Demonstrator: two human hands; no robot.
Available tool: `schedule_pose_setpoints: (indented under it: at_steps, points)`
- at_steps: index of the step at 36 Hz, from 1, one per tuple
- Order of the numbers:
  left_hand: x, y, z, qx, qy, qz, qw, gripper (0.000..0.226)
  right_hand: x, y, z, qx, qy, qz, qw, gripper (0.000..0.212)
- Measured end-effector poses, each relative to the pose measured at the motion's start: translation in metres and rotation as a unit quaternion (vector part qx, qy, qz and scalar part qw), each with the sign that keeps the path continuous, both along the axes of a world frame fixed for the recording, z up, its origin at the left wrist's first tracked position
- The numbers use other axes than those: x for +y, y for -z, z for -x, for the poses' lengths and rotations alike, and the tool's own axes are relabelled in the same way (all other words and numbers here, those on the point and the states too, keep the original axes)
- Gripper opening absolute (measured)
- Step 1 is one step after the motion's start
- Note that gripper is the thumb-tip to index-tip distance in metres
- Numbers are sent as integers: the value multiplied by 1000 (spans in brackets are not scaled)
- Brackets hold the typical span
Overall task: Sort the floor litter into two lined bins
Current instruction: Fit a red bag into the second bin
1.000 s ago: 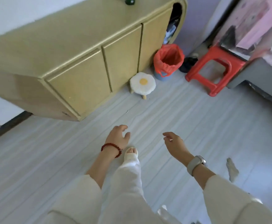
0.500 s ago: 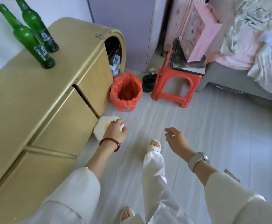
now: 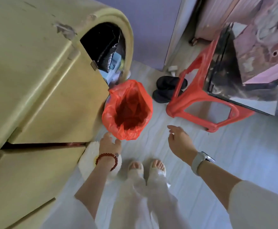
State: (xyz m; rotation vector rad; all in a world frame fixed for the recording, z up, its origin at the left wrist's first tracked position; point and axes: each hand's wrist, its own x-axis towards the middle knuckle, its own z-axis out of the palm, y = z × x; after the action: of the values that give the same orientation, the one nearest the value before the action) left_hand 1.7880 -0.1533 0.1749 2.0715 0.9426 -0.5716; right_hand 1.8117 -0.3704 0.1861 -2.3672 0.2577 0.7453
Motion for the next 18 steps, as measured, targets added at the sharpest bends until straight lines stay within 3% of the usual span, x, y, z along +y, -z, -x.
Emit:
schedule_pose_setpoints:
  at_steps: [7,11,15,18]
  points:
    - [23,113,-61,48,-18,-39,998,45,36,103,-85,-28,-158,69,985,50]
    - [34,180,-86,60,58,-72,994,44,66,176,-128,-62,-301,103,946,56]
    - [37,232,-101,30,163,-125,978,55,89,235,-170,-92,-343,125,927,65]
    - [35,250,-110,30,133,-166,977,67,97,263,-198,-140,-373,158,904,68]
